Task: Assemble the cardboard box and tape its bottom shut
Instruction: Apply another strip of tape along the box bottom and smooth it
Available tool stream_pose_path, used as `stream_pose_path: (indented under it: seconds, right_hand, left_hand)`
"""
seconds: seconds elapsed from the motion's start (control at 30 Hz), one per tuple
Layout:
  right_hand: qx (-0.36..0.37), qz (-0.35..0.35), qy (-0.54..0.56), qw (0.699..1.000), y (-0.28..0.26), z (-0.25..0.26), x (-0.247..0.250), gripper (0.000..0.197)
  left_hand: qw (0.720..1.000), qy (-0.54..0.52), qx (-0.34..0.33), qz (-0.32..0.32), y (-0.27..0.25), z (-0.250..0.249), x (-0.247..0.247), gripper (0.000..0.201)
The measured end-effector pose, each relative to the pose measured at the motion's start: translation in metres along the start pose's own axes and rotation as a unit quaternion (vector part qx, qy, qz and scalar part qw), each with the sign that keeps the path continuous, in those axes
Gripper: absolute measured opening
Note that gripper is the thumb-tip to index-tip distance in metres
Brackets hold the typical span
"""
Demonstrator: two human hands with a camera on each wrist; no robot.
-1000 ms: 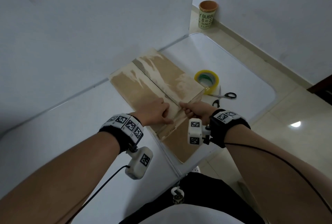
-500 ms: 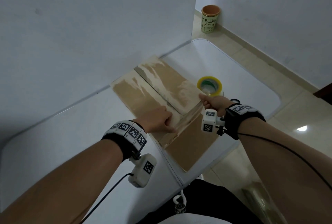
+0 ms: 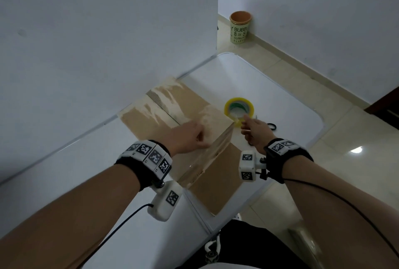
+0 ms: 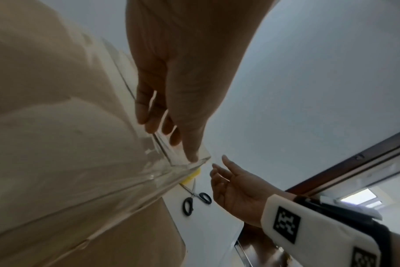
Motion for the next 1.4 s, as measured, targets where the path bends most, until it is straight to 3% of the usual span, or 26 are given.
stream_pose_path:
  seconds: [0.07, 0.2, 0.27, 0.43, 0.67, 1.0, 1.2, 1.4]
  right_hand:
    - [0.012, 0.015, -0.014, 1.0, 0.004, 0.0, 0.004, 0.03]
    - [0.002, 0.078, 0.018, 0.997, 0.011, -0.003, 0.003, 0.035]
    - [-0.008, 0.111, 0.04, 0.993, 0.014, -0.005, 0.0, 0.03]
    - [-0.001, 0.174, 0.075, 0.982, 0.021, -0.007, -0.005, 0.012]
    - [0.012, 0.147, 0.059, 0.987, 0.03, -0.008, -0.004, 0.011]
    - [0.002, 0.165, 0.014, 0.986, 0.032, -0.009, -0.013, 0.013]
    - [-0.062, 0.158, -0.043, 0.985, 0.035, -0.015, -0.011, 0.035]
    - [-0.051, 0.134, -0.083, 0.986, 0.048, 0.007, -0.014, 0.015]
  left_hand:
    - [0.999, -0.014, -0.014, -0.039, 0.015, -0.014, 0.009, 0.042]
    - [0.998, -0.027, -0.043, -0.023, 0.05, -0.036, 0.014, 0.078]
    - [0.999, -0.025, -0.034, -0.003, 0.063, -0.04, 0.017, 0.086]
    - [0.999, 0.002, -0.017, 0.029, 0.078, -0.035, 0.018, 0.08]
    - [0.999, -0.022, -0.026, 0.025, 0.081, -0.031, 0.012, 0.074]
    - [0.998, -0.045, -0.019, 0.026, 0.083, -0.029, 0.009, 0.07]
    - [0.998, -0.055, -0.016, 0.033, 0.08, -0.029, 0.008, 0.086]
    - [0.997, -0.062, -0.009, 0.041, 0.079, -0.03, 0.011, 0.095]
Point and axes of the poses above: each hand's wrist, its own y-axis towards the middle knuckle, its own x-axis out of the back of the hand, z = x × y, the point moved 4 cm from there along y, towards the middle knuckle, and after that the axes turned 9 degrees about z, right-handed, at the moved point
